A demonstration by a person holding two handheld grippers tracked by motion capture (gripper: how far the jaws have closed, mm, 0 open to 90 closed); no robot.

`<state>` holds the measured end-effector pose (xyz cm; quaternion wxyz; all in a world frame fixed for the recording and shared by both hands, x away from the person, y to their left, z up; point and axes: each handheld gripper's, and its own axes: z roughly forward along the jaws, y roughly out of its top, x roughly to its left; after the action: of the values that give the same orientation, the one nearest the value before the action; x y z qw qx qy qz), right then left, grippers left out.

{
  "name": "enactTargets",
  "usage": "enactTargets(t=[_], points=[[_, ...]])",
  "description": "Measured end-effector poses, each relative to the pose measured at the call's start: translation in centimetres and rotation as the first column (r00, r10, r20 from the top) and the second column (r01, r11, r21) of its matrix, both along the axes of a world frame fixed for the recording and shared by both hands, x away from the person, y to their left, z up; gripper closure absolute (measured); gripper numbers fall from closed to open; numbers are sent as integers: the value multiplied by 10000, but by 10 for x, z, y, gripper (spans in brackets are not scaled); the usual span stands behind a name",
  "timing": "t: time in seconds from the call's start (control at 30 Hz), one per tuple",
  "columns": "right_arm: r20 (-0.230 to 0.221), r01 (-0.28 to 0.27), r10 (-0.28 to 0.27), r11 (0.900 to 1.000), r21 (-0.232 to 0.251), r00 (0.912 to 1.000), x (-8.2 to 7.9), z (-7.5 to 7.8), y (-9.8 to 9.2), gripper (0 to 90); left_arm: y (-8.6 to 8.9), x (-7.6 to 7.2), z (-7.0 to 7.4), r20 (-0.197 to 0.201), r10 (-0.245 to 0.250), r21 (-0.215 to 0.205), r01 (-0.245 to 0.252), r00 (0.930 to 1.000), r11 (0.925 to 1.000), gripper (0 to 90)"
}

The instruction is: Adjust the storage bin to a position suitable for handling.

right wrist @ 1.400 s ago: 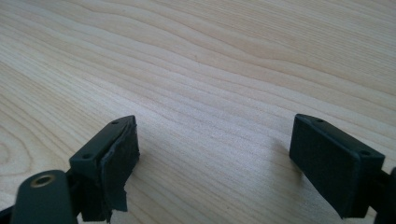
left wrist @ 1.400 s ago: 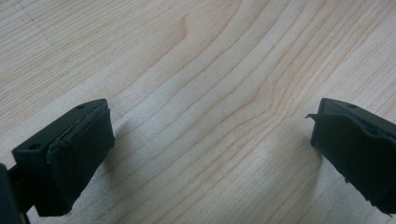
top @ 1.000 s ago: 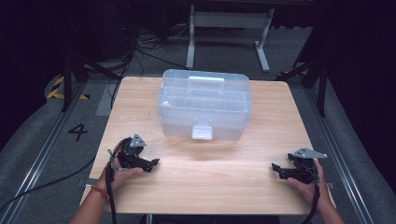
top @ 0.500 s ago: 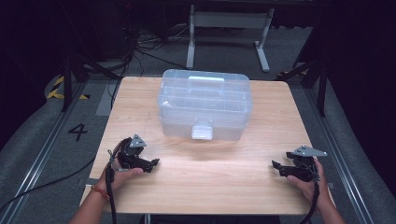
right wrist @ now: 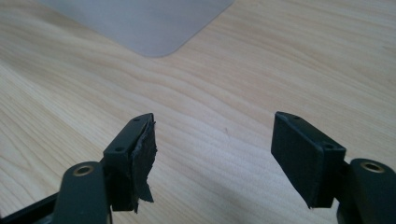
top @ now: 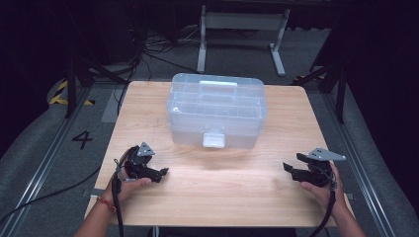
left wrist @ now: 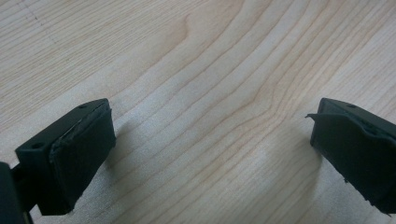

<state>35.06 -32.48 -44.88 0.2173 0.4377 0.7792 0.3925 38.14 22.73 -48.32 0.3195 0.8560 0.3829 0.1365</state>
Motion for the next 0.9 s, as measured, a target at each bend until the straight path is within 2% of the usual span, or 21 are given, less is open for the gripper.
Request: enactTargets(t=[0.1, 0.13, 0.17, 0.2, 0.27, 0.33, 0.47, 0.6, 0.67, 0.7, 0.77, 0.9], points=[[297, 136, -131, 9998, -173, 9995, 4, 11, -3, 306, 0, 0, 0, 8, -2, -1, 2, 10000, 10000, 5], [423, 203, -206, 9998, 60, 9989, 8, 21, -6, 306, 0, 0, 0, -11, 6, -1, -6, 10000, 10000, 5], [423, 203, -206, 9998, 60, 9989, 8, 21, -6, 306, 0, 0, 0, -11, 6, -1, -6, 10000, 10000, 5], [621, 231, -234, 9997, 54, 9978, 10, 27, -7, 308, 0, 0, 0, 21, -24, 25, 24, 10000, 10000, 5], [928, 133, -154, 9996, 229, 9956, 13, 42, -5, 318, 0, 0, 0, -37, 1, -7, -1, 10000, 10000, 4], [1270, 61, -76, 9999, 124, 9919, 16, 53, -2, 331, 0, 0, 0, -3, -15, -2, 15, 10000, 10000, 4], [1590, -136, 100, 9997, 219, 9872, 24, 74, 4, 358, 0, 0, 0, -24, -16, -19, 16, 10000, 10000, 4], [2050, -497, 419, 9982, 330, 9779, 32, 97, 12, 400, 0, 0, 0, -20, -13, -16, 13, 10000, 10000, 4], [2143, -661, 589, 9974, 269, 9750, 37, 107, 19, 403, 0, 0, 0, -24, -13, -17, 13, 10000, 10000, 4], [2143, -661, 589, 9974, 269, 9750, 37, 107, 19, 403, 0, 0, 0, -24, -13, -17, 13, 10000, 10000, 4], [2252, -884, 821, 9959, 178, 9709, 44, 117, 30, 413, 0, 0, 0, -39, -4, -19, 4, 10000, 10000, 4], [2182, -1287, 1272, 9917, -76, 9676, 56, 127, 52, 421, 0, 0, 0, 4, -20, -3, 20, 10000, 10000, 4]])
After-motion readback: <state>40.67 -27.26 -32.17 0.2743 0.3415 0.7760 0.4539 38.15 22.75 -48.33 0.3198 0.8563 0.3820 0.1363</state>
